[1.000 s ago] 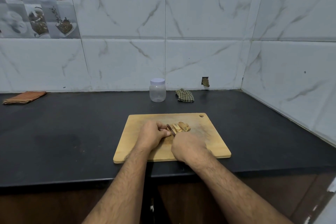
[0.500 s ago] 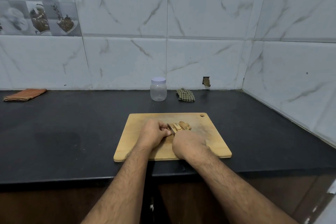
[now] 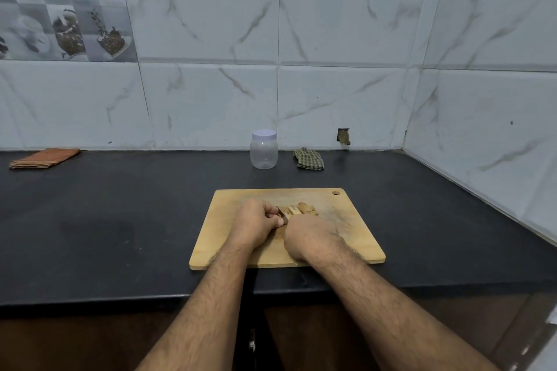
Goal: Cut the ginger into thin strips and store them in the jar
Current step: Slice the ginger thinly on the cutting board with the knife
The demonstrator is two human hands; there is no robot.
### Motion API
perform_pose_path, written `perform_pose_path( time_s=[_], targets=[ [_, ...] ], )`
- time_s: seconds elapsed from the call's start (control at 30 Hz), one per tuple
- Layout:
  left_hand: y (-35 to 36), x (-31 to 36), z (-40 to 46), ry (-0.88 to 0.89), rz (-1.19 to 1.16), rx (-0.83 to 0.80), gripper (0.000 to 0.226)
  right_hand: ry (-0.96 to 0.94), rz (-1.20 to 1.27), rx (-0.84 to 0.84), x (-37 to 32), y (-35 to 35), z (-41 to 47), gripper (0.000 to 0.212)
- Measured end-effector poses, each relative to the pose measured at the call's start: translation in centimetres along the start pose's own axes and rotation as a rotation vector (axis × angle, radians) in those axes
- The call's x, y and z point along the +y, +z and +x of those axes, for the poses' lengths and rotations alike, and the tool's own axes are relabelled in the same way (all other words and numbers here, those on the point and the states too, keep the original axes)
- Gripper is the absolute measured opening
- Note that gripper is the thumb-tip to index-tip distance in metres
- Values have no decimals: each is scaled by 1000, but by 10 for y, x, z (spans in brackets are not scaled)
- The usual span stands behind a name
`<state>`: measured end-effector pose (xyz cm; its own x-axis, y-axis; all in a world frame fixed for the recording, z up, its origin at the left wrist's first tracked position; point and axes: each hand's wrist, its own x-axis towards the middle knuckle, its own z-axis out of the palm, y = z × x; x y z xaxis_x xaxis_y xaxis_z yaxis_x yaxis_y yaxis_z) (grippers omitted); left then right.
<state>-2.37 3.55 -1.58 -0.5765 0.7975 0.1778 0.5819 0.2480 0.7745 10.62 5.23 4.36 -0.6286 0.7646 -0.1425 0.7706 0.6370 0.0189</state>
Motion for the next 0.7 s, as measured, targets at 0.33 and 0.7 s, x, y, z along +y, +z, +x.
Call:
perform_pose_path(
  time_s=[0.33,0.7],
  targets=[
    [1,4,-4,3,35,33,10,-20,-5,-17,-2,-2,-4,36],
    [2,7,-6,-24,39,52,12,-3,17,16,13,9,-28,25]
  ],
)
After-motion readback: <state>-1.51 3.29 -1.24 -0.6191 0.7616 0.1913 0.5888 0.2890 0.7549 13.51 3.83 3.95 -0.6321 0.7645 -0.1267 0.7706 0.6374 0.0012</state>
